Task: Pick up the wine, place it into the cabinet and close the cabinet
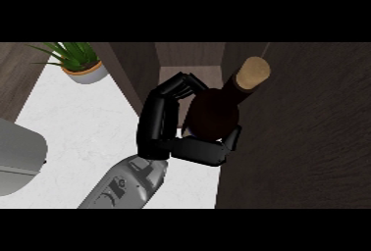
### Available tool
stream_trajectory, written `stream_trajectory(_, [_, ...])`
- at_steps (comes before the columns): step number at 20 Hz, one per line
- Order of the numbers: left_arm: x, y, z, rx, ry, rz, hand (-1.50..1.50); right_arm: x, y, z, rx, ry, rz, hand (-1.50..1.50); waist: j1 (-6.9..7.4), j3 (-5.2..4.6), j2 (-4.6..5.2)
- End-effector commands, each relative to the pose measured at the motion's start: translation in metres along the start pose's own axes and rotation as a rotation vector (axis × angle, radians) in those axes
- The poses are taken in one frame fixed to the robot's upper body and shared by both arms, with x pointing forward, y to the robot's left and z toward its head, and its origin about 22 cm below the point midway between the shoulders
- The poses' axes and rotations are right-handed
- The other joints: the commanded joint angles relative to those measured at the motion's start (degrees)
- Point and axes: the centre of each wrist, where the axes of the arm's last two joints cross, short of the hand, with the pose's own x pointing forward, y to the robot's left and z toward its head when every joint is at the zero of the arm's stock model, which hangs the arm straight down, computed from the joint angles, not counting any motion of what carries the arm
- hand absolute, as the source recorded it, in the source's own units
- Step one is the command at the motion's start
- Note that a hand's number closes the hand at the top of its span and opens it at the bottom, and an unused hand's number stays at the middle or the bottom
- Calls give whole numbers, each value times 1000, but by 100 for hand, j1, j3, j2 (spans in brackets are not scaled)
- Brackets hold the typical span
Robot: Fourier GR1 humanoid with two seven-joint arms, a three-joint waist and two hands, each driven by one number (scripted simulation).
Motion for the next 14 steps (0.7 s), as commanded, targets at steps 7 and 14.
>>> stream_trajectory(7, [-24, 3, -17, 38, 5, 12, 150, 15, -3, 8, 30, -53, -25, -150, 13, -2, 8])
stream_trajectory(14, [-42, 6, -12, 97, 2, 32, 150, 23, 2, 14, 18, -62, -43, -150, 4, -4, 5])
